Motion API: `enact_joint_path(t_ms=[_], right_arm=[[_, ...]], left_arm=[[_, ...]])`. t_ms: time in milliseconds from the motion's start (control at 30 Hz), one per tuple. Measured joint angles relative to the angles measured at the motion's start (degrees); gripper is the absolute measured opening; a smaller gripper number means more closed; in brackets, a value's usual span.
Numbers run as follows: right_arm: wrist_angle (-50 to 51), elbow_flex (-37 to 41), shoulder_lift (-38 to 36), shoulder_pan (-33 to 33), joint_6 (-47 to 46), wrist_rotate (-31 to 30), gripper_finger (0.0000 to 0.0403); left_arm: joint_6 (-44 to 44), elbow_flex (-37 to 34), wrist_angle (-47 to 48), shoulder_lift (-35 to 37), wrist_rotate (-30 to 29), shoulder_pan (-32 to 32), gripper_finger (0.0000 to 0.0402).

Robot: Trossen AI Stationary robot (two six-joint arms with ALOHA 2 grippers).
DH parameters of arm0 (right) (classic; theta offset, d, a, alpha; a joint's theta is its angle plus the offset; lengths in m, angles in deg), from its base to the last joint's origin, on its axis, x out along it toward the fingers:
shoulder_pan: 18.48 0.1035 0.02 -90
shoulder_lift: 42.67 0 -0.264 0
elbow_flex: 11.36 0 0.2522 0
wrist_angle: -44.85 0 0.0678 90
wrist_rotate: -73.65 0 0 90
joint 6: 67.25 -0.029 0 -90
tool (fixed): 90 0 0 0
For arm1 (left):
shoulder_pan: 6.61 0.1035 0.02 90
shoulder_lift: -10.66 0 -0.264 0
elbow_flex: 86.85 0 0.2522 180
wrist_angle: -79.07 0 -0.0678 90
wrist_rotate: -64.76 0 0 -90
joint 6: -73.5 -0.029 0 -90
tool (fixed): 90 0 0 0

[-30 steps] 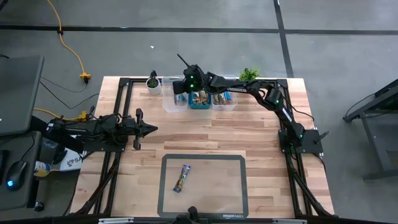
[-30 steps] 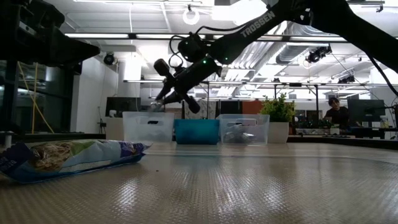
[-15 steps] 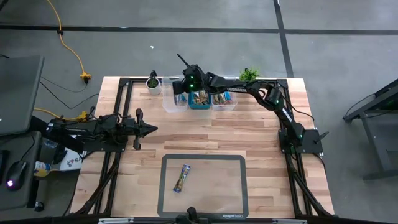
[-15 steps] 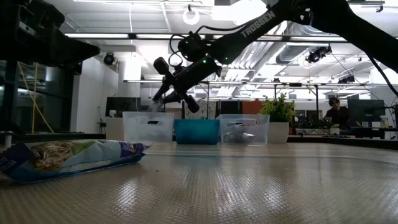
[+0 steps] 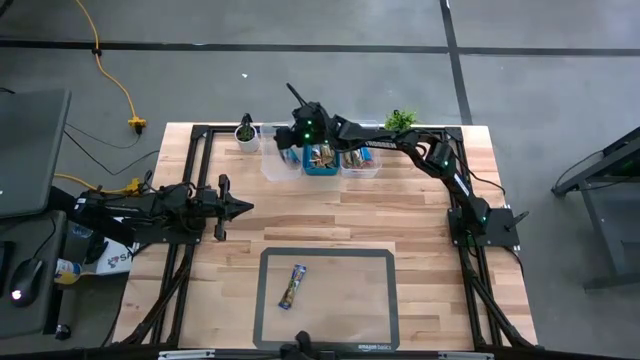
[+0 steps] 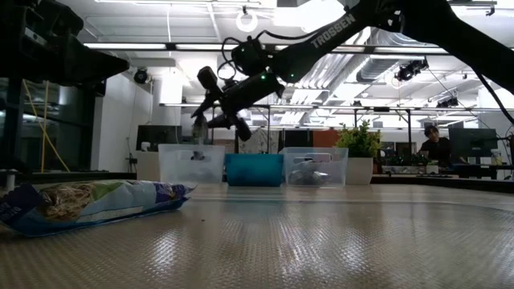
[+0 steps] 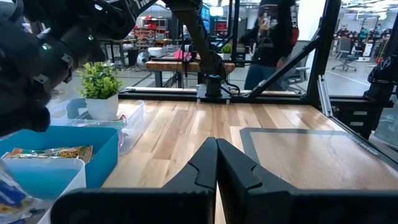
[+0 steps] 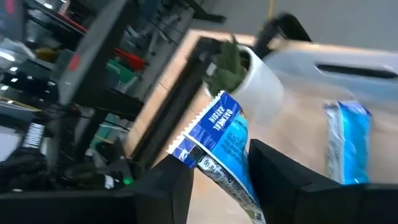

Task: Pick and place Granola Bars by type
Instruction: Put the blue granola bar into the left transparent bin

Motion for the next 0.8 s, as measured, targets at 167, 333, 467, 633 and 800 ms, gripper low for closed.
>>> enact_joint_path(t_ms=[167, 333, 467, 633, 800], right_arm=[[-2.4, 0.0, 0.0, 0.28, 2.33, 0.12, 0.0149], [-2.42, 0.01, 0.0, 0.8, 4.19, 1.51, 0.0176], [-2.9, 0.0, 0.0, 1.03, 4.51, 2.07, 0.0207], [-5.34, 0.01, 0.0, 1.01, 4.38, 3.69, 0.024], [-12.56, -0.15, -0.17, 1.01, 3.15, 7.72, 0.0245]], left_arm=[[0.01, 0.02, 0.0, 0.01, 0.0, 0.01, 0.0001], [0.0, 0.01, 0.0, -0.01, 0.02, 0.01, 0.0001], [0.0, 0.0, 0.01, 0.0, 0.02, 0.01, 0.0001], [0.0, 0.02, 0.0, 0.01, 0.0, 0.0, 0.0001], [-0.01, 0.0, 0.0, -0.01, 0.0, 0.01, 0.0001]])
